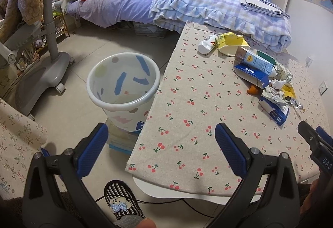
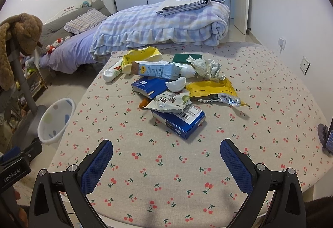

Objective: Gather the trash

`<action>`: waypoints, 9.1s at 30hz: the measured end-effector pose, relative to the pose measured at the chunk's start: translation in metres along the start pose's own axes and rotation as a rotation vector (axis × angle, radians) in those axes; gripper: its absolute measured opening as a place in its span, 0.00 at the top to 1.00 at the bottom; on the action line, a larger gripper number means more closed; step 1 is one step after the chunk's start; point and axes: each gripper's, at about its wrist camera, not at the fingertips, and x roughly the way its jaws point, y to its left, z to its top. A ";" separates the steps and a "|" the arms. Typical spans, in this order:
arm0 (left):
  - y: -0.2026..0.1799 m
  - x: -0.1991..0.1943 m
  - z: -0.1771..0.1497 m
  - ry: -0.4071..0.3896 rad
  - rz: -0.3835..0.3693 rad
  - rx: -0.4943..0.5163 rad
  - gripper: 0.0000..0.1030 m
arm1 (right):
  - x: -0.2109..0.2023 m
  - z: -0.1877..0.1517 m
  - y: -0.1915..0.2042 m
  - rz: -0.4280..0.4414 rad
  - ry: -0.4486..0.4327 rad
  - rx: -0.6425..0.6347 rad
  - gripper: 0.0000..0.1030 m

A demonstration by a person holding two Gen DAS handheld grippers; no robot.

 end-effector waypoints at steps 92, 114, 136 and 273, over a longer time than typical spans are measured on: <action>-0.020 0.100 0.128 0.137 -0.352 -0.031 0.61 | 0.097 0.148 -0.053 0.318 0.336 0.216 0.74; 0.110 0.099 0.089 0.158 -0.170 -0.186 0.61 | 0.114 0.118 0.099 0.413 0.398 -0.052 0.74; 0.178 0.096 0.077 0.237 0.123 -0.207 0.12 | 0.141 0.091 0.224 0.452 0.394 -0.262 0.73; -0.171 0.150 0.117 0.306 -0.352 -0.036 0.57 | 0.147 0.091 -0.137 0.043 0.434 0.000 0.90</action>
